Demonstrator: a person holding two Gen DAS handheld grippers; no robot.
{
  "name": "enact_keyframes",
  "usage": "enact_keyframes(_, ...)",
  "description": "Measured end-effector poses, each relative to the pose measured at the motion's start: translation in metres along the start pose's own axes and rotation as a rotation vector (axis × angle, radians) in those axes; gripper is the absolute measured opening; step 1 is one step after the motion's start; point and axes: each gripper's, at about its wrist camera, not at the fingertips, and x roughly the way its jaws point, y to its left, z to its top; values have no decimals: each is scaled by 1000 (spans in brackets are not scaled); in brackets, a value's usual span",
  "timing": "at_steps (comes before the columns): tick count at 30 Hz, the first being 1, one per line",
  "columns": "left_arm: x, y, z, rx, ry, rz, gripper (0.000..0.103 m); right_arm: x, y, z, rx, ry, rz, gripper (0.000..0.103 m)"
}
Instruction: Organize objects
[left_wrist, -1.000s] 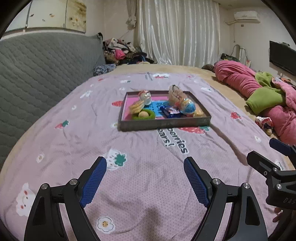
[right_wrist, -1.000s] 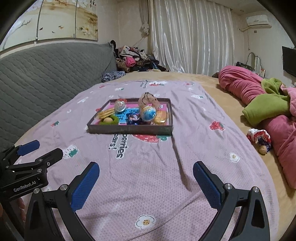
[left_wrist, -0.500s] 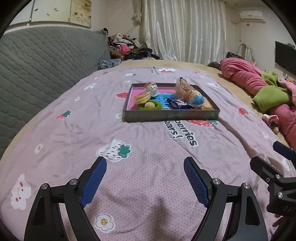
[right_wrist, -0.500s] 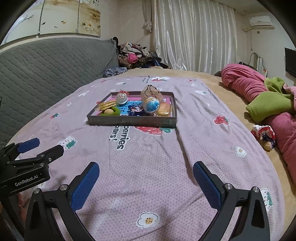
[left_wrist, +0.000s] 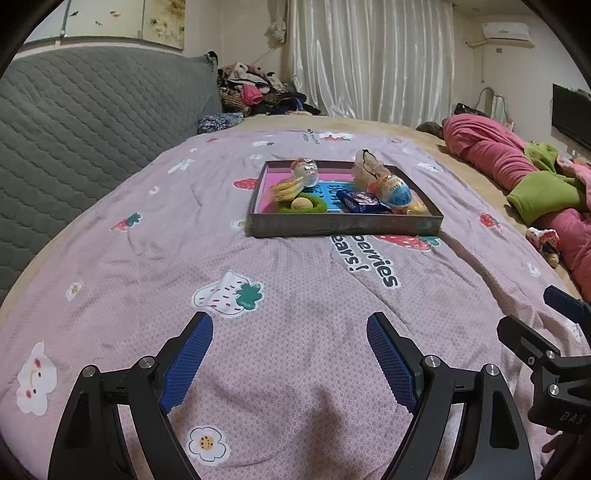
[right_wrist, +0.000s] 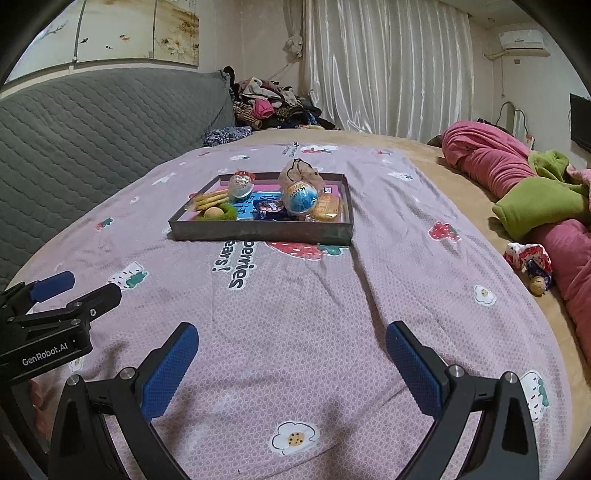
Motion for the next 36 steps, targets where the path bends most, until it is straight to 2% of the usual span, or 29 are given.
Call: enact_keyframes(36,2,-1,-1,4,4,0,86,4,0,-1,2,1,-4,102)
